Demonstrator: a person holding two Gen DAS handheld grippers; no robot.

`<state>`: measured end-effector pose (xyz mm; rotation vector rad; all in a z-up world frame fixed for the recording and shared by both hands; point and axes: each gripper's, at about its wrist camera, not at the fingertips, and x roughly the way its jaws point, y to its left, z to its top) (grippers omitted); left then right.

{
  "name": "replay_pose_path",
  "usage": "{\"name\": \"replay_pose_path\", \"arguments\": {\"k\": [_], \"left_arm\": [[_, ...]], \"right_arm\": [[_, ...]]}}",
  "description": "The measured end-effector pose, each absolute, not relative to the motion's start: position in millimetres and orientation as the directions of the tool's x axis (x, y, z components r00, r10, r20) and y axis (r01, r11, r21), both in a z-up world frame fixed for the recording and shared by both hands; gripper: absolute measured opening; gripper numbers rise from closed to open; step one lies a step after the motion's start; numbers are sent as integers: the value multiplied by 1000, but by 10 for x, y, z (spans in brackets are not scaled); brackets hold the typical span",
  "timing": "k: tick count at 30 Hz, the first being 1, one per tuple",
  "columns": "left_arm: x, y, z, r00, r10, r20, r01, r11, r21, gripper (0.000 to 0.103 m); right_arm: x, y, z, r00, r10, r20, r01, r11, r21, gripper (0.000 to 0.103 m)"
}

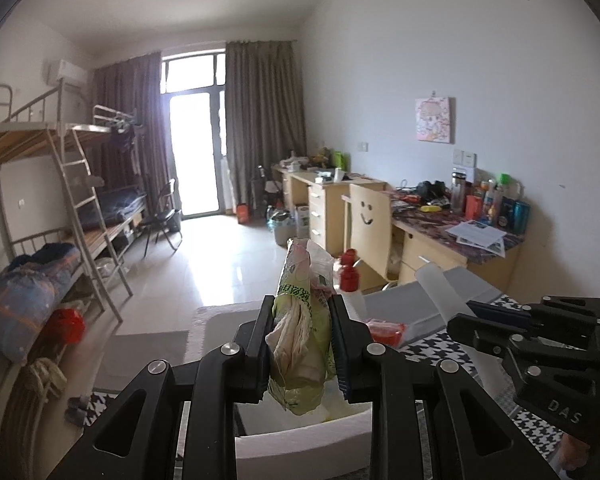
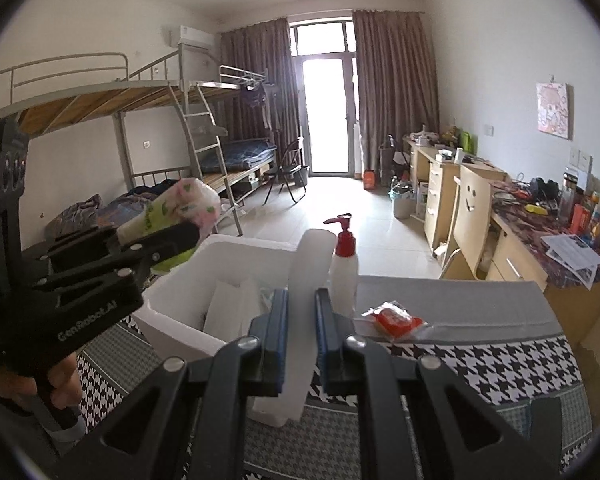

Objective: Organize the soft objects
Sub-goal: 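Carry the tissue pack and white foam stick over the white foam box, then open the left gripper to drop the tissue pack into the box, then lower the white foam stick into the box and open the right gripper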

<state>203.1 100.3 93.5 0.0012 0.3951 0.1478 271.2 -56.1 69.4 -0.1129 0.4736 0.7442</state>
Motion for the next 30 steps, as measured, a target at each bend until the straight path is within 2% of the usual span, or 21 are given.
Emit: {"name": "replay_pose_path", "arguments": {"k": [14, 15, 18, 19, 27, 30], "left_arm": [[2281, 1229, 661, 868, 167, -467, -183, 983, 12, 30], [2287, 1253, 639, 864, 163, -476, -182, 983, 6, 34], [2278, 1309, 601, 856, 179, -485, -202, 979, 5, 64], [2267, 1314, 605, 857, 189, -480, -210, 978, 9, 71], [2108, 1456, 676, 863, 238, -445, -261, 965, 9, 95], [2068, 1492, 693, 864, 260, -432, -282, 959, 13, 100]], "right_arm": [[2818, -367, 661, 592, 642, -487, -714, 698, 53, 16], [2831, -359, 653, 590, 641, -491, -714, 698, 54, 16], [2878, -319, 637, 586, 637, -501, -713, 699, 54, 16], [2891, -308, 635, 586, 635, -503, -713, 699, 52, 16], [2908, -232, 637, 582, 634, -509, -717, 696, 46, 16], [2909, -173, 612, 578, 631, -518, -719, 693, 42, 16]]}}
